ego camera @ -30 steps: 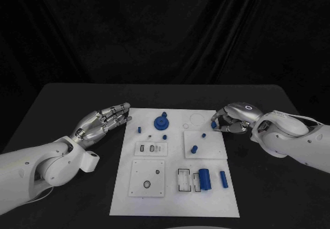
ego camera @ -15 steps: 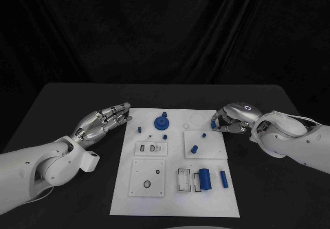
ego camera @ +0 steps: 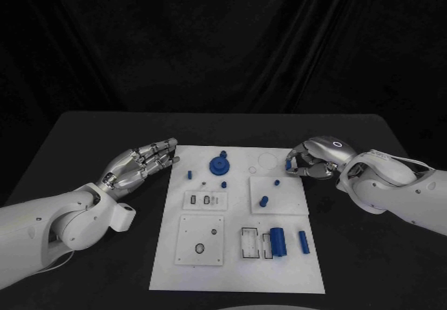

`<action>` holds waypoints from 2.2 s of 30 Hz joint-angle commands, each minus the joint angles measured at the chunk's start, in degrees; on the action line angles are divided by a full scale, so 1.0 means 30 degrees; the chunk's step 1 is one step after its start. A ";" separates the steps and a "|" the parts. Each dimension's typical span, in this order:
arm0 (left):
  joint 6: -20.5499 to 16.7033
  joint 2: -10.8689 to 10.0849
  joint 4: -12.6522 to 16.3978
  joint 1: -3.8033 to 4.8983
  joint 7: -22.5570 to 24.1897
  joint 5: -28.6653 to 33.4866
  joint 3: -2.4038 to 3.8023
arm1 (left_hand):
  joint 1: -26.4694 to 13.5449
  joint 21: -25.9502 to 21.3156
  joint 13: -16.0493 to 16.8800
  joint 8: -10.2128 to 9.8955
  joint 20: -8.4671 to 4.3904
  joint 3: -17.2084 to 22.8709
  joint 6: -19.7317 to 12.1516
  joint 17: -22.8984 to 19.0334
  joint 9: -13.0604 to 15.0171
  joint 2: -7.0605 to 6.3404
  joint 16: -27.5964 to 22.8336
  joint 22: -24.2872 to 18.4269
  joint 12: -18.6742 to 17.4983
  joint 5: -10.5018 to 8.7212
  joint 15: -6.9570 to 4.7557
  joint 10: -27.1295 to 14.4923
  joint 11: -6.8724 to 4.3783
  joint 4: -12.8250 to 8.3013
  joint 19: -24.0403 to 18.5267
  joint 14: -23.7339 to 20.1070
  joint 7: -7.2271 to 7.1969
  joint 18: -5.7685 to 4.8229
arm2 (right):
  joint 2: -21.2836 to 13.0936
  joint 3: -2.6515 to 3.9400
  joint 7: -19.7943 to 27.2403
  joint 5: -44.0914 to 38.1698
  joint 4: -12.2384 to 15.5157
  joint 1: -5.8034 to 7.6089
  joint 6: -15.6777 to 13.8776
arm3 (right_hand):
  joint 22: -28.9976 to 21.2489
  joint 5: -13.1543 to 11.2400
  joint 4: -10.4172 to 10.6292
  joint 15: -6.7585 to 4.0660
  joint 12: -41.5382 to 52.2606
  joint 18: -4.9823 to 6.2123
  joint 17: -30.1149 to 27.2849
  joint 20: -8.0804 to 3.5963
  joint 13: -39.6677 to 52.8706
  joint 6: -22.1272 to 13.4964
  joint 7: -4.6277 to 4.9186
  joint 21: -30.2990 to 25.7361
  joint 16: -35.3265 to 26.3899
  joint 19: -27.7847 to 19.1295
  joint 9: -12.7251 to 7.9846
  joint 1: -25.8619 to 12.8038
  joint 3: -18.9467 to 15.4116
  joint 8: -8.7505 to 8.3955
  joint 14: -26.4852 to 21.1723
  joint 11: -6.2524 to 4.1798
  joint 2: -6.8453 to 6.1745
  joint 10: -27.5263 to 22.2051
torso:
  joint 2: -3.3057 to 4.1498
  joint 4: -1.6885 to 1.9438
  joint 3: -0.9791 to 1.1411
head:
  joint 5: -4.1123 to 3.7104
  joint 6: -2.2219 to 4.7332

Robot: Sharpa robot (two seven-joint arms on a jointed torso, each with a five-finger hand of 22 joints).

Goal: Assemble the parts on the task board

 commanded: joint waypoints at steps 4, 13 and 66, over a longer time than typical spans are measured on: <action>0.0198 -0.0022 0.0054 -0.0026 0.3758 0.0026 0.0011 | -0.0014 0.0111 -0.0002 0.0125 0.0012 0.0058 0.0021 0.0020 0.0009 0.0147 0.0093 0.0024 0.0092 -0.0051 0.0092 -0.0021 0.0158 -0.0052 0.0153 0.0048 0.0121 0.0359 | -0.0065 0.0008 -0.0536 0.0537 0.0352 -0.0046 -0.0754 | 0.2714 0.0537 -0.0189 -0.0049 0.0068 0.0282 -0.0039 -0.0077 0.3230 0.0075 0.0023 -0.0021 0.0113 0.0238 0.0247 0.0046 0.0024 0.0097 0.0785 -0.0038 0.0186 0.0966 | -0.0002 0.0005 0.0003 | 0.0067 -0.0076; 0.0154 -0.0068 0.0110 -0.0026 0.3745 0.0026 0.0011 | -0.0028 0.0112 0.0002 0.0129 0.0013 0.0089 0.0037 0.0022 0.0011 0.0172 0.0102 0.0023 0.0136 -0.0052 0.0088 -0.0022 0.0160 -0.0059 0.0153 0.0054 0.0125 0.0359 | -0.0486 0.0015 -0.0442 0.0571 0.2319 0.0071 -0.1434 | 0.2771 0.3057 -0.0564 -0.0002 0.0064 0.0286 -0.0097 -0.0031 0.3213 -0.0139 0.0087 -0.0067 0.0161 0.0249 0.0894 0.0054 0.0304 0.0023 0.0760 0.0022 0.0054 0.0944 | 0.0014 -0.0001 -0.0008 | 0.0208 -0.0230; 0.0174 -0.0024 0.0241 -0.0030 0.3606 0.0026 0.0011 | -0.0062 0.0111 0.0005 0.0138 0.0014 0.0137 0.0027 0.0021 0.0011 0.0191 0.0098 0.0017 0.0176 -0.0051 0.0083 -0.0014 0.0171 -0.0078 0.0146 0.0055 0.0127 0.0360 | 0.5824 0.0018 -0.0758 -0.1232 0.1259 -0.1658 0.0104 | 0.3104 0.3878 -0.0859 0.0175 0.0222 0.0152 0.0807 0.0082 0.3394 -0.0435 0.0334 0.0492 0.0976 0.0481 0.1304 -0.0228 0.0664 -0.0256 0.0960 0.0273 -0.0250 0.1042 | -0.0012 -0.0098 0.0001 | 0.0600 -0.0563</action>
